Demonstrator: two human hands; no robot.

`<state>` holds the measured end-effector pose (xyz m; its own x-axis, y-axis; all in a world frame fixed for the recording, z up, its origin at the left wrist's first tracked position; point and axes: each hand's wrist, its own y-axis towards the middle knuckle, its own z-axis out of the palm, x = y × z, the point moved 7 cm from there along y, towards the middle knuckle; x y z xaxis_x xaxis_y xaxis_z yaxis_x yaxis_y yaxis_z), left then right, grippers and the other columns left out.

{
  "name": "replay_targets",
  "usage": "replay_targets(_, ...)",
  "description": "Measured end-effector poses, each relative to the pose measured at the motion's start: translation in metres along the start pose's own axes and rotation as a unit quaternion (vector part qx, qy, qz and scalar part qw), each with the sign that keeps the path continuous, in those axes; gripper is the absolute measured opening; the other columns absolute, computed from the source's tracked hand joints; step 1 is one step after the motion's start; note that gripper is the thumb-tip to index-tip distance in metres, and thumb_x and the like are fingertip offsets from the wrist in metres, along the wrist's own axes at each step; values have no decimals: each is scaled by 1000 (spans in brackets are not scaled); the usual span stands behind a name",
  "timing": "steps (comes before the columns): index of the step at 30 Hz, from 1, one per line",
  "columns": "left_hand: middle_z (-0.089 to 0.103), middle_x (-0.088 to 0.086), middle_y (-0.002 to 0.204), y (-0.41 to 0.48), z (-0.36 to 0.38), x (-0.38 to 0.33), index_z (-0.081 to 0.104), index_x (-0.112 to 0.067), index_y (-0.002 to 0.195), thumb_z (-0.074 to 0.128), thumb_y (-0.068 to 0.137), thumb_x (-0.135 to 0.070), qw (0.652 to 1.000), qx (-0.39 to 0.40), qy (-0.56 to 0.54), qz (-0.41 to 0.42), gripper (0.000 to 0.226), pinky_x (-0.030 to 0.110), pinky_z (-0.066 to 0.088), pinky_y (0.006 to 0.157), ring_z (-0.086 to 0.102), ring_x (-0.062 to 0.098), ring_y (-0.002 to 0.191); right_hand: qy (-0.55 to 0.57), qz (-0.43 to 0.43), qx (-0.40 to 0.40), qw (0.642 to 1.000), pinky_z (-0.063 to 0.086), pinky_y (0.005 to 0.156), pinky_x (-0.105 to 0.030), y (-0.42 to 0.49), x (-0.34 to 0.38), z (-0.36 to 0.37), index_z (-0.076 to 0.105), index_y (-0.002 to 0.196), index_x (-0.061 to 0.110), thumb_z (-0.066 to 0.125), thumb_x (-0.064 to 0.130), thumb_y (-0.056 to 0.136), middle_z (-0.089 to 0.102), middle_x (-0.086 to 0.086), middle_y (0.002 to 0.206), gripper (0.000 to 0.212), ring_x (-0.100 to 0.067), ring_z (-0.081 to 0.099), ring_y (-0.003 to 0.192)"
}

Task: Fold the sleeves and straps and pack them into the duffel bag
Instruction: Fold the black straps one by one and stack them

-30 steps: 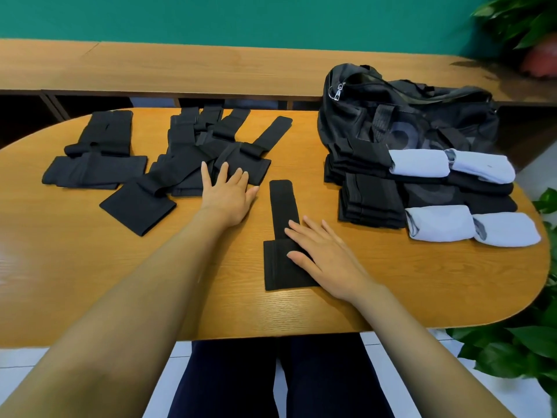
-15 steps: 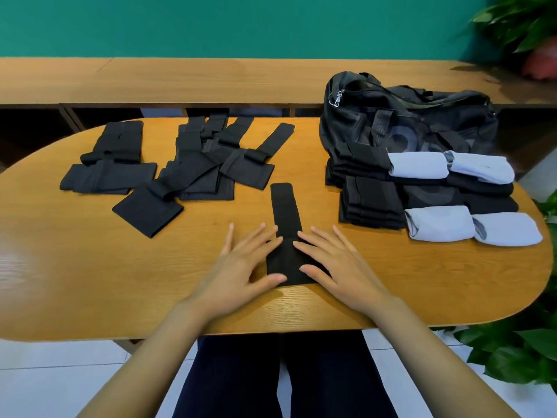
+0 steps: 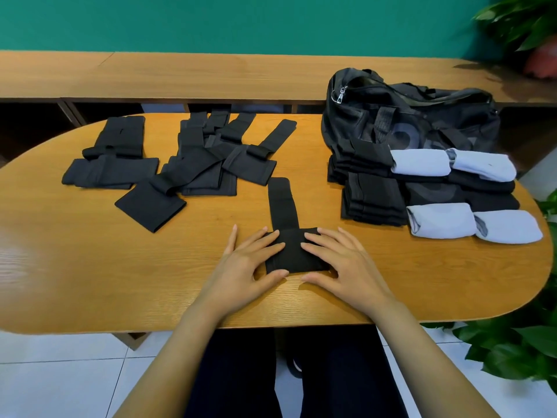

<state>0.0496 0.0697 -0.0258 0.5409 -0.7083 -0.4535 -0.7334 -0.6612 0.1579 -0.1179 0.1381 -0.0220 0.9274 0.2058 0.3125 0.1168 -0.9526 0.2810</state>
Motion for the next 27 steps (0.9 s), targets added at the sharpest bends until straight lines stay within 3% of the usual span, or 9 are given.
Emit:
replay_targets(7, 34, -17, 153, 0, -1, 0, 48, -34, 140, 30, 91, -67, 1000, -12, -12, -2, 62, 33, -16, 120, 14, -9, 143, -18, -10, -10, 1000, 18, 120, -39, 0, 1, 2, 56, 136, 29, 42, 70, 88, 51, 12, 143, 65, -6, 33, 140)
replay_targets(14, 49, -13, 144, -5, -7, -1, 59, -30, 132, 22, 91, -73, 997, -66, -14, 23, 70, 32, -10, 121, 26, -10, 137, -14, -10, -50, 999, 29, 116, -44, 0, 1, -3, 67, 125, 26, 40, 60, 92, 62, 11, 131, 54, -7, 48, 128)
replay_targets(20, 68, -5, 123, -12, -12, -13, 70, -22, 116, 35, 98, -55, 988, -115, 65, 75, 52, 44, 13, 120, 57, 7, 122, -23, -35, -106, 993, 34, 111, -44, -3, 6, -11, 74, 109, 21, 46, 51, 95, 72, 8, 111, 43, -7, 59, 109)
replay_targets(27, 71, -12, 110, -24, -16, -24, 71, -26, 112, 44, 98, -45, 983, -160, 60, 61, 35, 58, 15, 117, 63, 4, 109, -7, -44, -166, 985, 35, 110, -43, -4, 14, -23, 77, 92, 22, 48, 50, 96, 73, 11, 90, 40, -6, 62, 92)
